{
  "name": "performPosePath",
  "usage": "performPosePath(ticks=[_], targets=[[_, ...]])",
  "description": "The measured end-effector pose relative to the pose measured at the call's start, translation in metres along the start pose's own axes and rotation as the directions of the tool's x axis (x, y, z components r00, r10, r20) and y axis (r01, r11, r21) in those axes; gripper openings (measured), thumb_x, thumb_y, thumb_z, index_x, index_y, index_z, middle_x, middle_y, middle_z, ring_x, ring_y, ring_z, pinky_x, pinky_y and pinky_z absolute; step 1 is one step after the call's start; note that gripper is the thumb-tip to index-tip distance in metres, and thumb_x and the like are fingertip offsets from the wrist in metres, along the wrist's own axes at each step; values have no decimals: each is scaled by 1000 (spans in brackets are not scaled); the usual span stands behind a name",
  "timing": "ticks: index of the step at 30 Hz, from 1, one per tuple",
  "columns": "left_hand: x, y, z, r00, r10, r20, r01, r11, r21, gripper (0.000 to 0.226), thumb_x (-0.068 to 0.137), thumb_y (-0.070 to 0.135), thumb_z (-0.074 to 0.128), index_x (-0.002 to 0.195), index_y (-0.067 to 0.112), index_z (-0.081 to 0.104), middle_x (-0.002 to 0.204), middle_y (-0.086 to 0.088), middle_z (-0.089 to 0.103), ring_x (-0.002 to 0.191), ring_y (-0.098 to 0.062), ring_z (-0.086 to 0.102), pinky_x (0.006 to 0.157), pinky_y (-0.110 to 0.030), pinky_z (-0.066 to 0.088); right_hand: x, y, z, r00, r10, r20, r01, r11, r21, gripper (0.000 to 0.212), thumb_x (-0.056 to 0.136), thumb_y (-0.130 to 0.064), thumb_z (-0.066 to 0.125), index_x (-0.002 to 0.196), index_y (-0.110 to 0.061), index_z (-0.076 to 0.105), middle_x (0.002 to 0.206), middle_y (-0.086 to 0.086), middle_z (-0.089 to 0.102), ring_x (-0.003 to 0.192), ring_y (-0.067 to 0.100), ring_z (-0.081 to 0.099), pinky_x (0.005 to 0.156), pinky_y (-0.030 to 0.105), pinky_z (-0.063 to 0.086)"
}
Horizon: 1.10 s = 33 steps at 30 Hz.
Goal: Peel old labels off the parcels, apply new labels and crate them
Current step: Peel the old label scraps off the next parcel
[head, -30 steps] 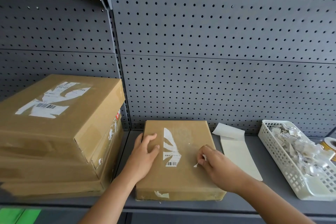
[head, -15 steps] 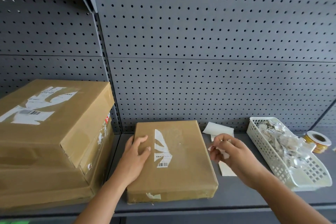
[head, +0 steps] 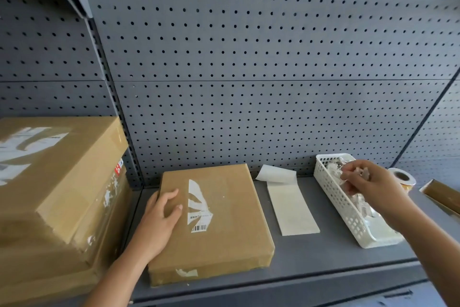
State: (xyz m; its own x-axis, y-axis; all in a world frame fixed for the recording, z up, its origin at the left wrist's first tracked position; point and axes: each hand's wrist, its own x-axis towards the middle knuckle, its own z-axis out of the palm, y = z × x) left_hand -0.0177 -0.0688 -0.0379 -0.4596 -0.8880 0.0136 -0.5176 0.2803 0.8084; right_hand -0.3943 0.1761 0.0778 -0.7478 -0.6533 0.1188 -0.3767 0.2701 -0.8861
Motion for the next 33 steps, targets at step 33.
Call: performPosePath(ticks=[33], targets=[[3, 1, 3, 1000, -22, 8, 21, 1000, 21, 34, 99, 52, 52, 129, 63, 43, 156, 12, 28, 141, -14, 35, 112, -46, 39, 59, 84, -51, 998, 9, -67, -52, 737, -674, 12, 89, -28, 70, 94, -19, 64, 83, -2, 65, 61, 18, 61, 49, 30, 48]])
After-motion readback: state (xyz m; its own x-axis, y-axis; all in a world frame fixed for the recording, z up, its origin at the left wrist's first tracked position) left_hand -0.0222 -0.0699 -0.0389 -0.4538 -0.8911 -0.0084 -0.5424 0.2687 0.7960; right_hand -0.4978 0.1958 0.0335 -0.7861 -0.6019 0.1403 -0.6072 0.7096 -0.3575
